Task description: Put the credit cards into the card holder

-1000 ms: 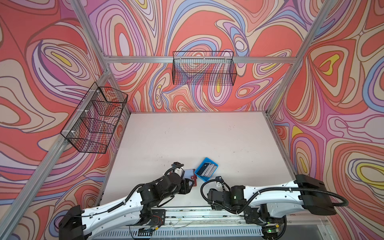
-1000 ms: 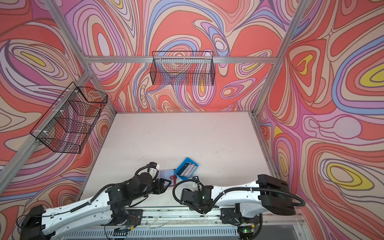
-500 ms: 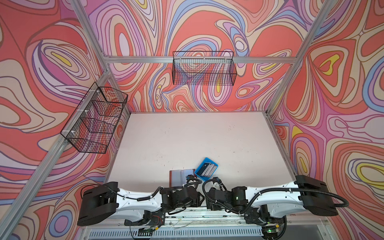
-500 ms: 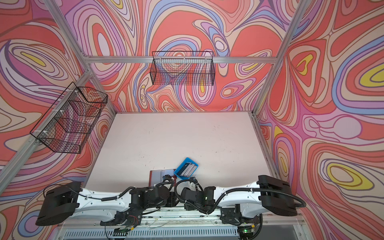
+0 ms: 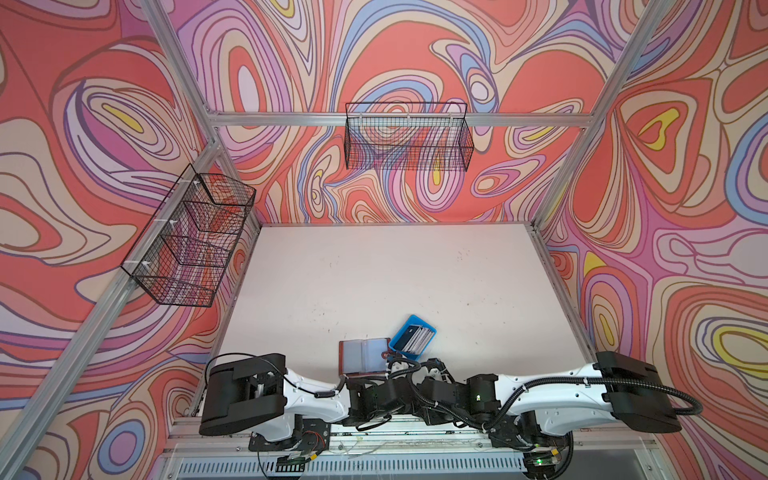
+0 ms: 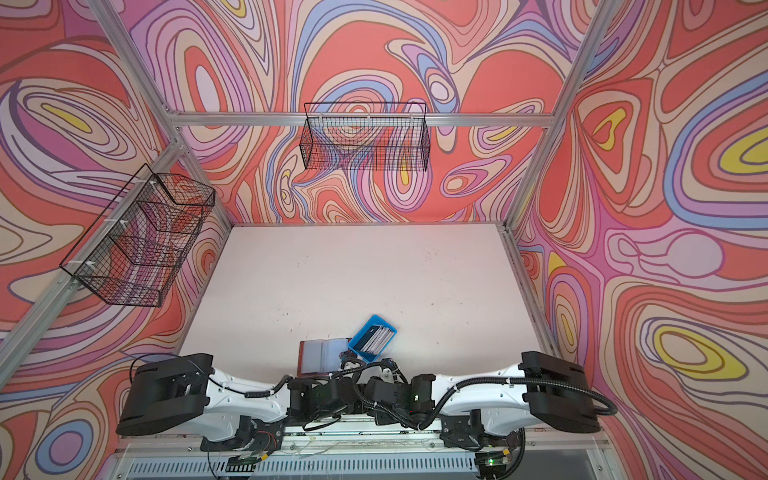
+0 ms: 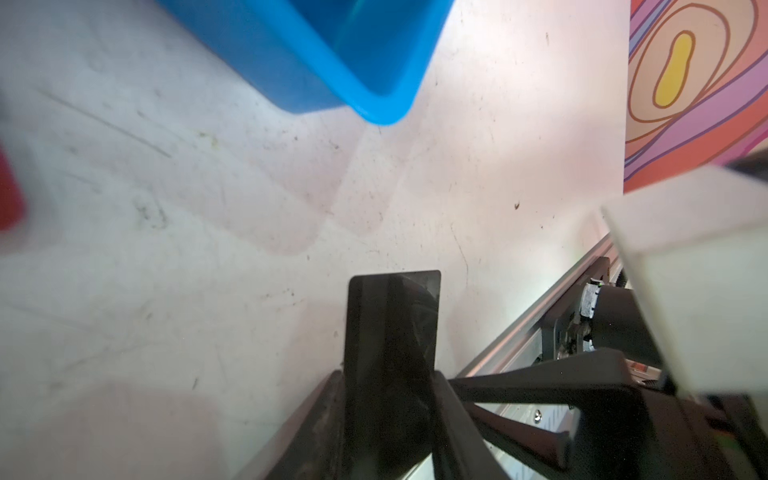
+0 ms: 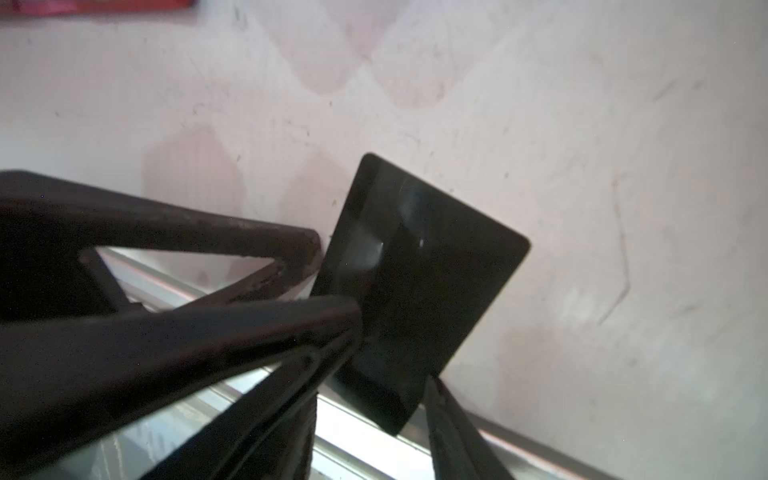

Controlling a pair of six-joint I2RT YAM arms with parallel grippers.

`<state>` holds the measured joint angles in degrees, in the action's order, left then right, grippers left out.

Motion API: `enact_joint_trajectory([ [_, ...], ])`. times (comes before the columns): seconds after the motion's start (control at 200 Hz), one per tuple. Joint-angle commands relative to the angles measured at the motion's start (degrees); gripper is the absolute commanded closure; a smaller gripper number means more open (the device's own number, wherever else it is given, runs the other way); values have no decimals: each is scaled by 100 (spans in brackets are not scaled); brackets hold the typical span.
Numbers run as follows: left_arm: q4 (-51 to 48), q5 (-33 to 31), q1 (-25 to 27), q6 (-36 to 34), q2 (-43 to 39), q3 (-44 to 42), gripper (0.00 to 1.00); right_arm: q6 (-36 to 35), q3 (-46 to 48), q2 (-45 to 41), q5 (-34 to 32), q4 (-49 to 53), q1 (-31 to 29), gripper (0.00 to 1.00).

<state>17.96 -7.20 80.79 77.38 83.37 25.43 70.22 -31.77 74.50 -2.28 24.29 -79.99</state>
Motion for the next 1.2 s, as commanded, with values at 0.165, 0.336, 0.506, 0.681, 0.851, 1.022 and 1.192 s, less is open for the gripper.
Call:
enact_joint_trajectory([
  [0.165,-937,56,446,376,-528,85,61,778,574,-411,-241,159,44,52],
  [0.336,-575,405,480,80,-212,281,64,1169,888,-676,-237,-4,40,52],
  [0.506,-866,361,512,154,-147,357,63,1463,1054,-641,-151,-133,43,50],
  [0.681,-767,381,507,294,64,331,62,1745,1125,-842,-176,-27,43,49],
  [0.851,-510,535,499,312,282,353,63,1960,1351,-941,-29,-326,42,51],
  [1.022,-377,606,499,288,368,358,65,1898,1429,-718,173,-1193,38,53],
  [1.192,-142,727,499,268,516,357,67,1635,1156,-153,388,-1563,44,56],
])
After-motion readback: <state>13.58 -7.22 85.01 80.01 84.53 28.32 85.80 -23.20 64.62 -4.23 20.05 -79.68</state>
